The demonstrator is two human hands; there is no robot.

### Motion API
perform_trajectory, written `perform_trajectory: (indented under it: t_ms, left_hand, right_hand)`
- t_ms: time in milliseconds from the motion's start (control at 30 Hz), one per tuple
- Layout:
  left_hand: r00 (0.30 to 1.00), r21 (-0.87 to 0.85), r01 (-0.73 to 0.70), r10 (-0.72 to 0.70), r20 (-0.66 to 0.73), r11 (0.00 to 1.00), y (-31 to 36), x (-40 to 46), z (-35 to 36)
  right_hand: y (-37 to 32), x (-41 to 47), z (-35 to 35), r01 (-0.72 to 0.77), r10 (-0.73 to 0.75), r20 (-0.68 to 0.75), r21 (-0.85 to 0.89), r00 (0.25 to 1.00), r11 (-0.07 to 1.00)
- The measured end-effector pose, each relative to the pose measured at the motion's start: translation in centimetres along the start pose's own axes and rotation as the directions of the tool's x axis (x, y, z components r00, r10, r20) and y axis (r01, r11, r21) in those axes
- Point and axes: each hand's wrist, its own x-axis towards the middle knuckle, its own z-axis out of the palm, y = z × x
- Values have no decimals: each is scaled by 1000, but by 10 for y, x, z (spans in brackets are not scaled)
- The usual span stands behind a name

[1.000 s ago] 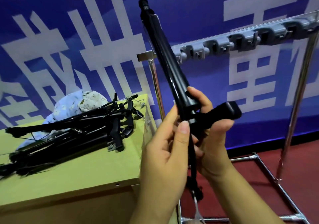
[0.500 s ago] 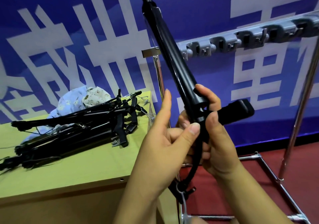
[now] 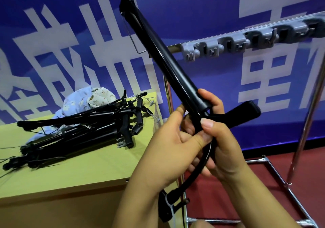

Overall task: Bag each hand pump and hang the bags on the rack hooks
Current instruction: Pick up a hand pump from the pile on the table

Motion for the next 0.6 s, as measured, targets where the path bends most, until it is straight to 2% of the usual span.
perform_trajectory:
  t_ms: [100,167,200,267,300,467,533,600]
  left_hand:
    - [997,58,-81,82,-13,995,-6,-1,-4]
    - [990,118,-136,130,57,984,-9,-8,-11]
    - [980,226,-189,169,105,956,-10,-13,-17]
    - [955,545,-295,250,158,785,-7,-24,-29]
    - [943,660,-315,301,139,682,-4,-27,-36]
    - [858,881,-241,514,-3,406,11,-34,-55]
    - [788,941,-145,611,-76,305,10,-33,-54]
    - [686,961,-36,706,-176,275,11,-34,-54]
  right_hand:
    - [0,5,1,57,-56,-19,59,998,997]
    - [-5,9,2,55,-51,-43,102,998,993]
    - [-10,10,3,51,-46,-54,106,997,993]
    - [-20,14,4,52,-49,-79,43,996,998]
    - [-25,16,6,50,-51,-80,-5,995,999]
    - [-47,24,24,40,-51,-43,-226,998,973]
    - [-54,25,31,43,-43,8,-301,999,953]
    - [-59,26,36,55,-33,71,-327,997,943]
